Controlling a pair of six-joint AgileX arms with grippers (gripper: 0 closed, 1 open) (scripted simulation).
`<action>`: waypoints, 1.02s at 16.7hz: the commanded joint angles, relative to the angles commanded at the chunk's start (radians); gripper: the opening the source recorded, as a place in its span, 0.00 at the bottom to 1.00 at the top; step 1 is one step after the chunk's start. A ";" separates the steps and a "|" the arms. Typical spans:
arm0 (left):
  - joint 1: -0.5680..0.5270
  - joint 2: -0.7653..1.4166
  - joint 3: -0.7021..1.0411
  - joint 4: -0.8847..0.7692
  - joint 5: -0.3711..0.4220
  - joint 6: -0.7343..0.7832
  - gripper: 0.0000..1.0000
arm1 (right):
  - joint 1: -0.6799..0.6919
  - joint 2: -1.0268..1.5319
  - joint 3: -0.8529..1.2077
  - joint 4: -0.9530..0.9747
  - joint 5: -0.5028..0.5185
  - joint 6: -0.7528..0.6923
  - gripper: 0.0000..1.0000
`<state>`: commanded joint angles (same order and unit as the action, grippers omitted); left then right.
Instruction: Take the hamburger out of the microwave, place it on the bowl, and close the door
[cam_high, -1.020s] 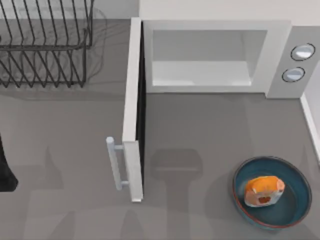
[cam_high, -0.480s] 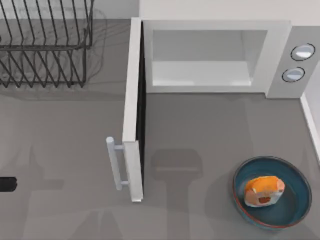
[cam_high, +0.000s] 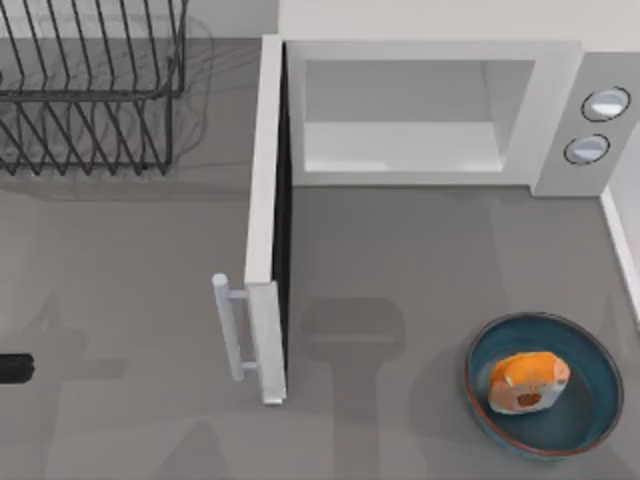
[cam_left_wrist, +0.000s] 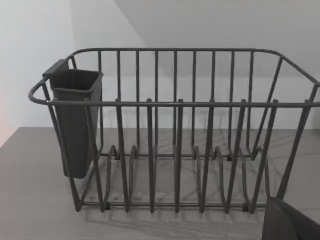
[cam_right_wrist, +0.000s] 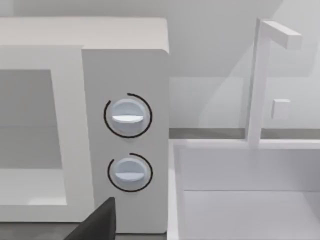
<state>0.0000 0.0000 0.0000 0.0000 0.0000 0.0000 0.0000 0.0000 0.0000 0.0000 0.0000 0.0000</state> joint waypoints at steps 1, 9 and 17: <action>0.000 0.000 0.000 0.000 0.000 0.000 0.00 | 0.000 0.000 0.000 0.000 0.000 0.000 1.00; -0.195 0.177 0.048 0.129 -0.195 0.003 0.00 | 0.000 0.000 0.000 0.000 0.000 0.000 1.00; -0.283 0.257 0.067 0.189 -0.283 0.004 0.00 | 0.000 0.000 0.000 0.000 0.000 0.000 1.00</action>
<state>-0.2831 0.2572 0.0668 0.1888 -0.2826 0.0036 0.0000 0.0000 0.0000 0.0000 0.0000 0.0000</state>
